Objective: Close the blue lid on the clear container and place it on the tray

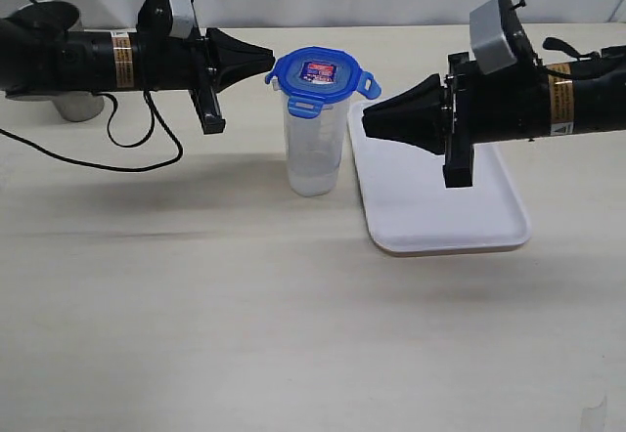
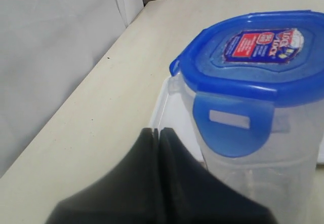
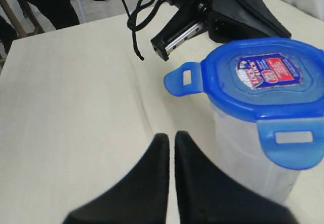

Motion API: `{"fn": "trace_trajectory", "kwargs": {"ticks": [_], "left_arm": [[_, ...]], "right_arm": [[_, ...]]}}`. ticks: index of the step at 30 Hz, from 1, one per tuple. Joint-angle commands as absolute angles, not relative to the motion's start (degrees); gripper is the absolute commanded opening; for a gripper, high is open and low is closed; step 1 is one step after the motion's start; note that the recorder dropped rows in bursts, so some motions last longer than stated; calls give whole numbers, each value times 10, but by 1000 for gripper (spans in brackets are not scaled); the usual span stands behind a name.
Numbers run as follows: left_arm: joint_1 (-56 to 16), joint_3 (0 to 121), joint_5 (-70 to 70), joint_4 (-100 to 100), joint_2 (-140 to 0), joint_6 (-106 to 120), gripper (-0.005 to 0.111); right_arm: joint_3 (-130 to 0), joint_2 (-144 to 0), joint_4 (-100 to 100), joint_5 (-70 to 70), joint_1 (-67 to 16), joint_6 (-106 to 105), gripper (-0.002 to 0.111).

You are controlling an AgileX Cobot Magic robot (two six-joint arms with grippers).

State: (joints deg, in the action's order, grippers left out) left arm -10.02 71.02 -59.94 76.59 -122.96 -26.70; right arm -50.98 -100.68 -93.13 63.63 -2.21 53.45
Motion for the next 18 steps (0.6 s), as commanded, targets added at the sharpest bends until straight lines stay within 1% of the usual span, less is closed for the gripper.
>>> {"fn": "trace_trajectory", "kwargs": {"ticks": [1, 5, 10, 18], "left_arm": [[-100, 716, -603, 758, -1229, -266, 0], [-100, 716, -603, 762, -1229, -273, 0], [-100, 716, -603, 765, -1229, -273, 0], [-100, 716, -603, 765, -1229, -273, 0]], "right_arm": [[-513, -1011, -910, 594, -21, 519, 4], [-513, -1012, -891, 559, -21, 507, 4], [-513, -1012, -862, 562, -21, 486, 4], [-513, -1014, -878, 578, -21, 487, 4]]}}
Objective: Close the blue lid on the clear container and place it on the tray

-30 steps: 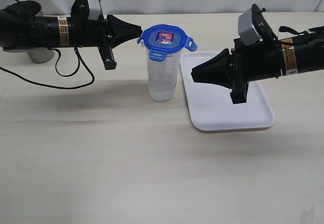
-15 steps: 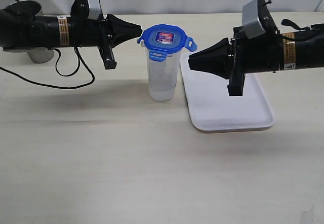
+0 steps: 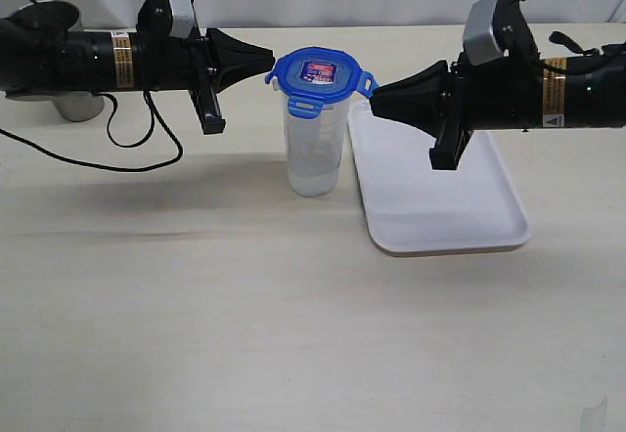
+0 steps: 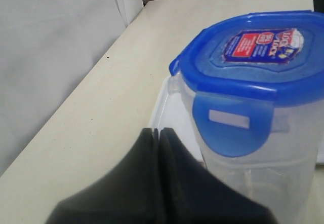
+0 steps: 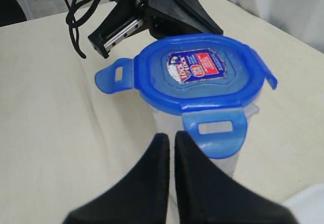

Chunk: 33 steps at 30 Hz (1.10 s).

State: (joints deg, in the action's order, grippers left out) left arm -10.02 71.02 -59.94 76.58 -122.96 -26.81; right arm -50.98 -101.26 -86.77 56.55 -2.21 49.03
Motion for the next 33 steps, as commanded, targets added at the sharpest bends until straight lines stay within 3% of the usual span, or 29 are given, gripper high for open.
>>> {"fn": "trace_trajectory", "kwargs": {"ticks": [1, 4, 33], "left_arm": [[-100, 716, -603, 765, -1229, -273, 0], [-100, 716, -603, 765, -1229, -273, 0], [-100, 716, -605, 765, -1229, -273, 0]], "right_arm": [[-513, -1016, -884, 593, -21, 486, 4], [-513, -1038, -878, 640, -21, 452, 4], [-534, -1070, -844, 571, -21, 441, 4]]}}
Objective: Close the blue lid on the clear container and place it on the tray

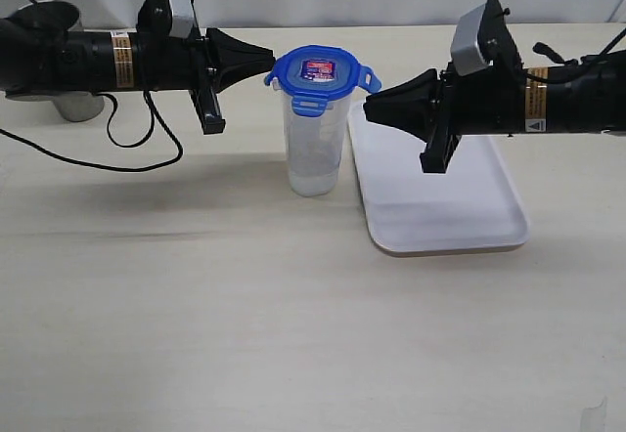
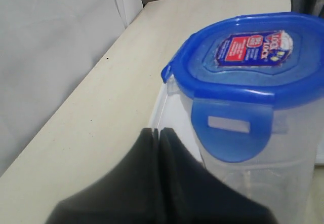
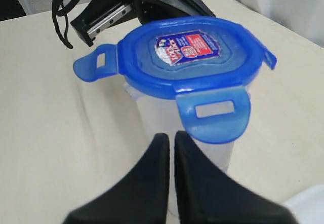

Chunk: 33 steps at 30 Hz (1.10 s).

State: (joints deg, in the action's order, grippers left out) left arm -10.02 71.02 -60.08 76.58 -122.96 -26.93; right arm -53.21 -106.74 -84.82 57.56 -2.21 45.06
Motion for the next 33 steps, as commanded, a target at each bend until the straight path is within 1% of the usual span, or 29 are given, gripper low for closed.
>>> {"fn": "trace_trajectory", "kwargs": {"ticks": [1, 10, 16, 20, 24, 28, 31, 33], "left_arm": [[-100, 716, -605, 765, -1229, -273, 0], [-100, 716, -601, 765, -1229, -273, 0], [-100, 716, -590, 759, -1229, -270, 0], [-100, 716, -589, 758, -1229, -269, 0], [-100, 716, -589, 758, -1229, -269, 0], [-100, 716, -589, 758, -1229, -269, 0], [-100, 716, -586, 758, -1229, -269, 0], [-100, 716, -586, 759, -1229, -270, 0]], "right_arm": [[-534, -1070, -837, 571, -21, 441, 4], [-534, -1072, -821, 571, -21, 437, 4], [-534, -1065, -910, 568, -21, 477, 4], [-534, -1008, -942, 534, -21, 535, 4], [-534, -953, -932, 517, -21, 569, 4], [-544, -939, -855, 478, -29, 642, 4], [-583, -948, -920, 392, -61, 751, 4], [-618, -955, -999, 320, -83, 889, 4]]}}
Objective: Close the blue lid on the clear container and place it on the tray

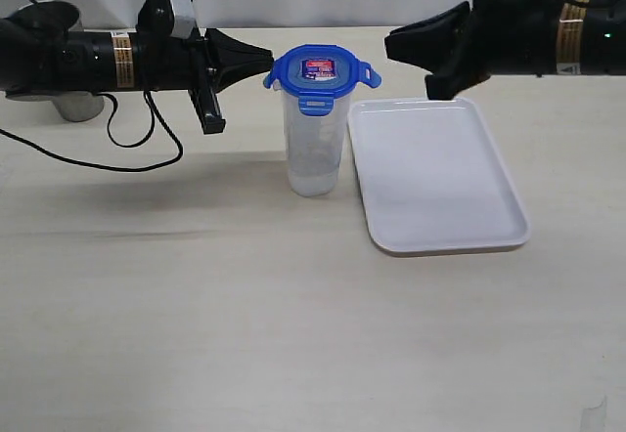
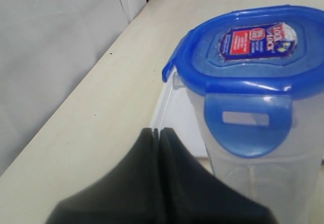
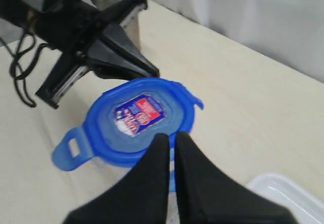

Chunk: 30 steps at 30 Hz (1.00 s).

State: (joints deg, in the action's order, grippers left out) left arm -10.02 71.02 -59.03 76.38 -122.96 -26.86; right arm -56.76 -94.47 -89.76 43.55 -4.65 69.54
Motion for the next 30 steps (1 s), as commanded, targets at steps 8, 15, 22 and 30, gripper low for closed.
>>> {"fn": "trace_trajectory", "kwargs": {"ticks": [8, 15, 22, 30], "left_arm": [[-100, 716, -568, 761, -1229, -270, 0], [-100, 716, -557, 761, -1229, -271, 0], [-100, 716, -557, 759, -1229, -271, 0], [-100, 716, -560, 759, -1229, -271, 0]], "right_arm": [[-660, -957, -999, 375, -95, 986, 4], [-658, -993, -999, 341, -94, 986, 4], [-654, -1014, -999, 345, -94, 978, 4], [-619, -979, -999, 348, -65, 968, 4]]}}
